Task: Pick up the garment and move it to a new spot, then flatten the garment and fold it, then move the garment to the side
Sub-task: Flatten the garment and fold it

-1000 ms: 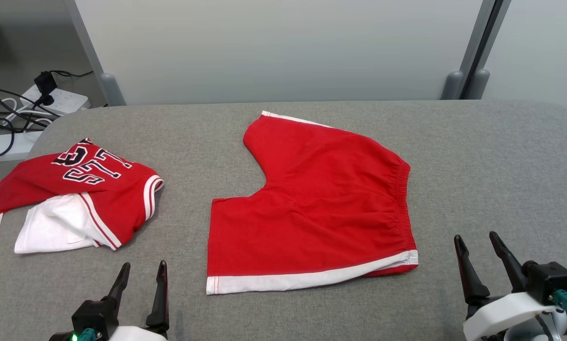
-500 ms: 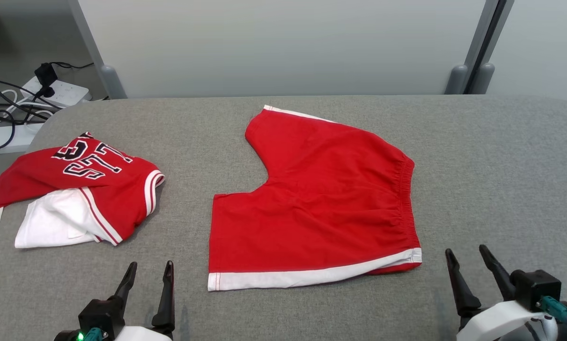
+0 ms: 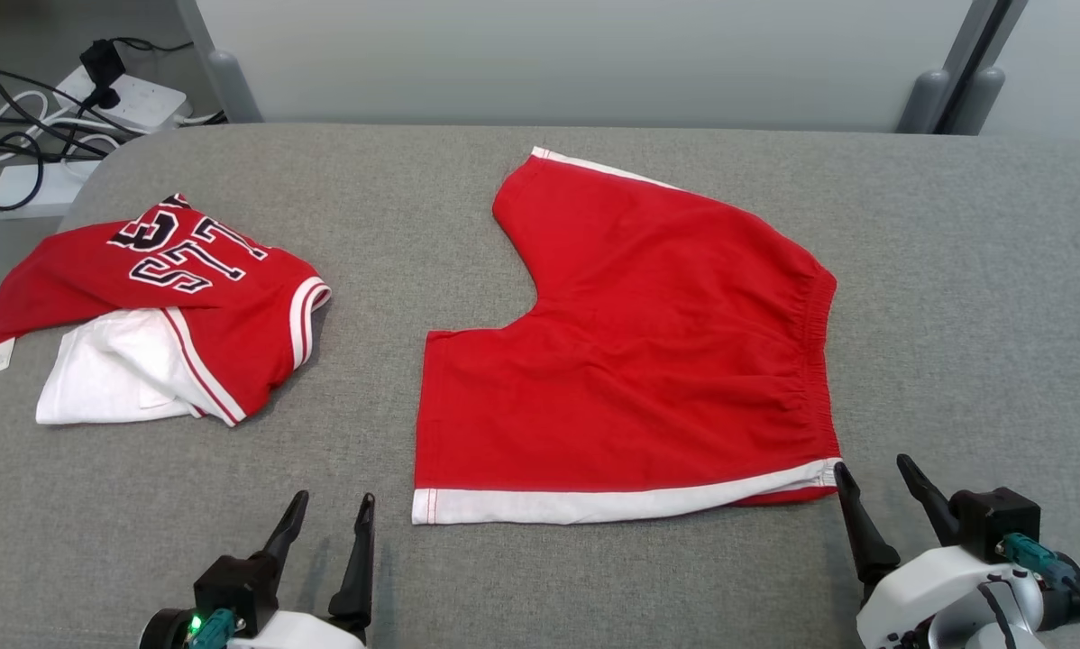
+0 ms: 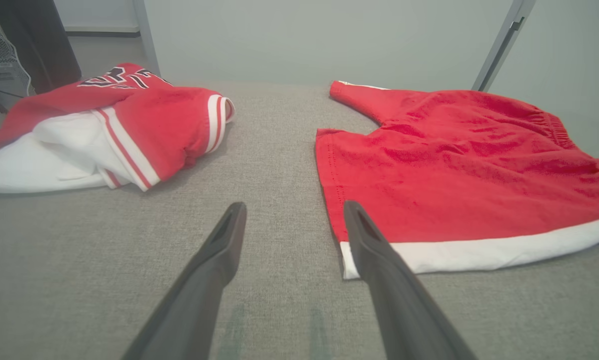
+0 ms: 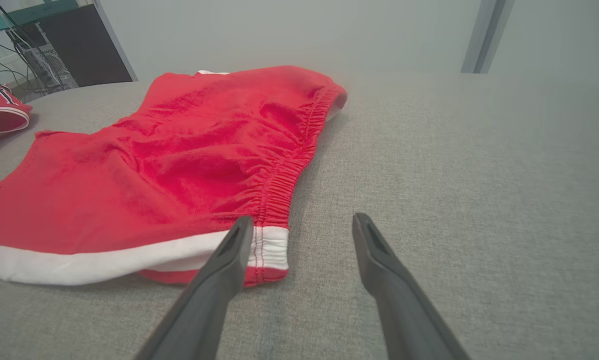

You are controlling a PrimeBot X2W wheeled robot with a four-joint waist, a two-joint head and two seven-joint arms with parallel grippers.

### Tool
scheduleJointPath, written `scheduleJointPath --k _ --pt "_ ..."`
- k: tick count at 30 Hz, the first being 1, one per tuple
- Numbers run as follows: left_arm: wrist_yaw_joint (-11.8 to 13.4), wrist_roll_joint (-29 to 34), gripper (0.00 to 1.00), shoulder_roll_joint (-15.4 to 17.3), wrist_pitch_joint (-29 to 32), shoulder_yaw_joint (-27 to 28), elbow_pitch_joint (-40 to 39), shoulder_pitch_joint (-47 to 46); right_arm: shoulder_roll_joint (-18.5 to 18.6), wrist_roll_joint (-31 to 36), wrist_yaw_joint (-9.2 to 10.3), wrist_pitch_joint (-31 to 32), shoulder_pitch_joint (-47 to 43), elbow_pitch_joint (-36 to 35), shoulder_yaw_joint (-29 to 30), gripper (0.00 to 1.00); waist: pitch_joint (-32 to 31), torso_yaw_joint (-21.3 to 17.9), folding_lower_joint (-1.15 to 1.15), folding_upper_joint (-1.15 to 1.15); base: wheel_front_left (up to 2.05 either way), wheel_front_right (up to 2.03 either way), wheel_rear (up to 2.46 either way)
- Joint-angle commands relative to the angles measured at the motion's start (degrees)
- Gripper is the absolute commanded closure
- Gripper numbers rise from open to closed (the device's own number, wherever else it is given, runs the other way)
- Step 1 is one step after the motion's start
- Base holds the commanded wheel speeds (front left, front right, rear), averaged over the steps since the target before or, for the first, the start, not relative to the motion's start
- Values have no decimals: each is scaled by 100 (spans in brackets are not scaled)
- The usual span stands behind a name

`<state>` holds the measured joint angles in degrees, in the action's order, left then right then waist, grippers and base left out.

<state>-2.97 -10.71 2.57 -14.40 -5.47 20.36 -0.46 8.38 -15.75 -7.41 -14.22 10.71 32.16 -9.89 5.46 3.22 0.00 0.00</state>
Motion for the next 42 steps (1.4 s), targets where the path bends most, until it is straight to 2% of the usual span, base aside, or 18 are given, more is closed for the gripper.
scheduleJointPath --k 1,16,18,19,20,21,22,23,25,26,33,42 --pt "-49 -36 0 31 -60 98 -79 -335 31 -30 -8 -78 177 -56 -164 0 98 45 0 0 0 0 0" --pt "-113 -375 0 31 -60 -536 407 -697 30 -198 -8 -78 523 331 -508 0 468 110 0 0 0 0 0" --pt "-136 -414 0 31 -60 -582 463 -745 41 -250 -8 -78 560 366 -597 17 495 112 0 0 0 0 0" --pt "-153 -434 0 31 -60 -606 495 -767 45 -283 -8 -78 576 372 -644 40 505 110 0 0 0 0 0" --pt "-164 -457 0 31 -60 -617 515 -788 53 -307 -8 -78 592 371 -698 55 516 105 0 0 0 0 0" --pt "-180 -494 0 31 -60 -629 538 -803 61 -334 -8 -78 606 365 -752 65 526 99 0 0 0 0 0" --pt "-180 -494 0 31 -60 -629 538 -803 61 -334 -8 -78 606 365 -752 65 526 99 0 0 0 0 0" --pt "-205 -520 0 31 -60 -657 571 -822 75 -359 -8 -78 619 352 -801 74 534 91 0 0 0 0 0" --pt "-245 -567 0 31 -60 -705 647 -859 107 -416 -8 -78 630 325 -885 97 545 75 0 0 0 0 0" --pt "-258 -589 0 31 -60 -716 675 -875 127 -442 -8 -78 631 310 -922 100 547 64 0 0 0 0 0" --pt "-357 -882 0 31 -60 -855 918 -1000 292 -578 -8 -78 620 175 -1100 100 579 -26 0 0 0 0 0" --pt "-429 -1185 0 31 -60 -992 1600 -1300 370 -642 -8 -78 702 151 -1327 100 644 -226 0 0 0 0 0"
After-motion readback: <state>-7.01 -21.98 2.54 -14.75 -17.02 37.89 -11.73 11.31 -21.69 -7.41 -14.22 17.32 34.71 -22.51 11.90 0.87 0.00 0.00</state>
